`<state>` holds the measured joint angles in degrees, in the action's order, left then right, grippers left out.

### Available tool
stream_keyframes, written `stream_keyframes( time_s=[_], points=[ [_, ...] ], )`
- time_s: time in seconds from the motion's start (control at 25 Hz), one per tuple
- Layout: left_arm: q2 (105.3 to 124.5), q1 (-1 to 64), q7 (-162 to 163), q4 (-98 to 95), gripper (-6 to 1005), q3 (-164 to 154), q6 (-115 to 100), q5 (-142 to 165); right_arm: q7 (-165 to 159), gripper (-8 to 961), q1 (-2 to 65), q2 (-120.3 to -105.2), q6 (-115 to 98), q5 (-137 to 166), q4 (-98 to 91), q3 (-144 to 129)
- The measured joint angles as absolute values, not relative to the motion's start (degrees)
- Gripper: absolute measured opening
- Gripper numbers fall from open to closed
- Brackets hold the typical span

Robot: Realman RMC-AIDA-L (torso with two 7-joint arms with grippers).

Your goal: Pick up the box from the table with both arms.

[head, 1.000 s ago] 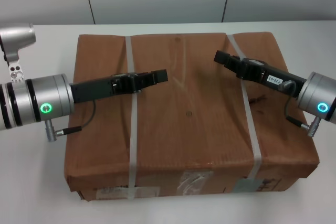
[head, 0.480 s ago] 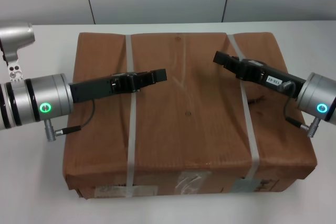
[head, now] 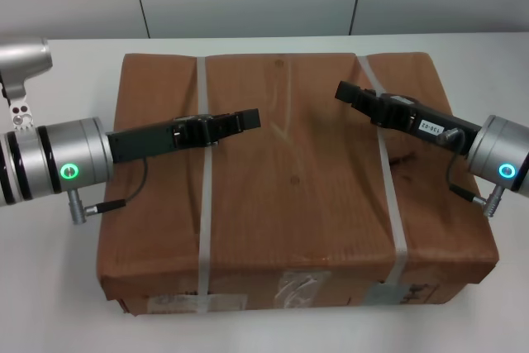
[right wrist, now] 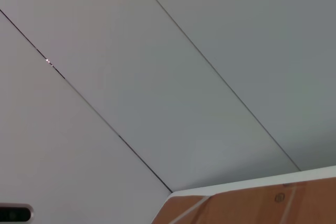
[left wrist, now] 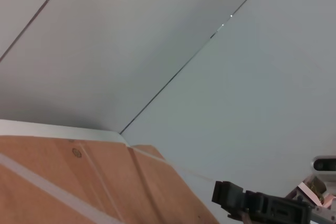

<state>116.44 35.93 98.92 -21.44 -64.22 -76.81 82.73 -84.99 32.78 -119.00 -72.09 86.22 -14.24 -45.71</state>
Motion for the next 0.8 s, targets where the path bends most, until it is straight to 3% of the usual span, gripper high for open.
stream_keyframes(
  time_s=[0.8],
  points=[
    [116.45, 35.7, 98.5, -21.4, 95, -63.7, -76.8, 82.7, -84.9, 39, 32.8, -119.0, -72.1, 86.2, -14.2, -45.5]
  ],
)
